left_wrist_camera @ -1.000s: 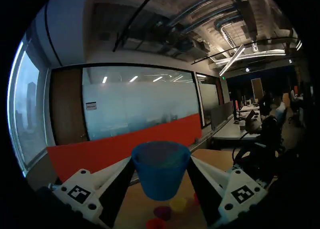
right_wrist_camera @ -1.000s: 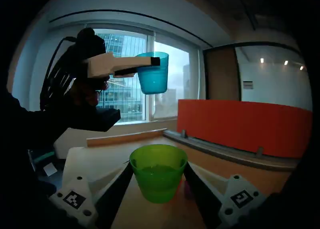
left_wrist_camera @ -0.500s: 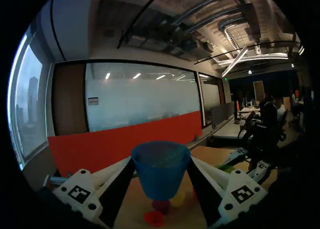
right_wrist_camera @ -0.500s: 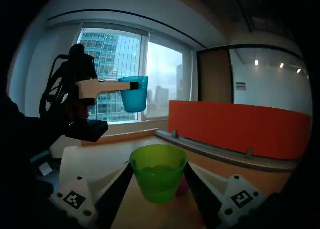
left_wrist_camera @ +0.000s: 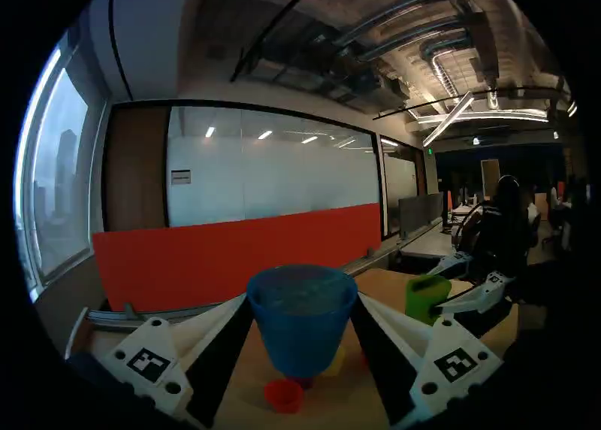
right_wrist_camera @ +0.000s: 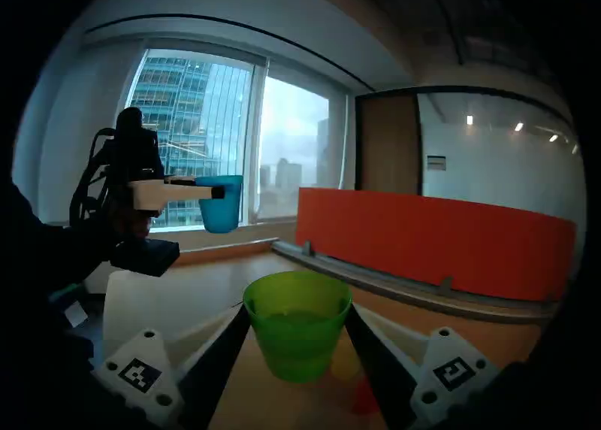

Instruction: Pour water

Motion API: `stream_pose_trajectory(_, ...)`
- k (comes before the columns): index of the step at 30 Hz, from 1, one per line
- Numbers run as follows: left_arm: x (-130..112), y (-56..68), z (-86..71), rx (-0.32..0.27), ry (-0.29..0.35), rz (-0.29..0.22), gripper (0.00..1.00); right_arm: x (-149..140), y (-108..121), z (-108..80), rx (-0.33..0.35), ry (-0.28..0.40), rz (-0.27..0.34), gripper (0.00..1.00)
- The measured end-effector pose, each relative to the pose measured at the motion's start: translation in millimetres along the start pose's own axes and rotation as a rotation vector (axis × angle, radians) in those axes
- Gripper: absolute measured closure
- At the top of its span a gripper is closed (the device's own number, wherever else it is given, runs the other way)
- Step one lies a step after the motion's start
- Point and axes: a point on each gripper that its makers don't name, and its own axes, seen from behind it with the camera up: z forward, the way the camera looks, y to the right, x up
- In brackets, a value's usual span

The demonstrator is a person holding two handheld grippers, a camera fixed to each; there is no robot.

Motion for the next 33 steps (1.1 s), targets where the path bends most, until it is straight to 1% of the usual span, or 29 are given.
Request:
stream_pose_trajectory(7,-16,2.8,-3.1,-0.003,-0.019,0.001,0.14,-1,11,-9.8,-0.024,-0.004,0.007,0.1)
stream_pose_trajectory(18,-31,9.5,-2.7,-0.02,-0.029,-0.005,0.14,2,28,-23.4,-0.054,0.001,0.015,0.1)
stream_pose_trajectory(21,-34,11.4,-2.0,-0.028,-0.034,-0.008,0.14,2,30,-25.0,-0.057,0.001,0.016,0.1)
stream_pose_trajectory(27,-45,12.0,-0.6,-0.032,-0.061,0.002,0.14,0,31,-24.7,-0.056,-0.009,0.022,0.1)
stream_pose_trajectory(33,-63,13.9,0.6,-0.043,-0.103,0.002,0.14,-7,32,-24.9,-0.053,-0.028,0.028,0.1)
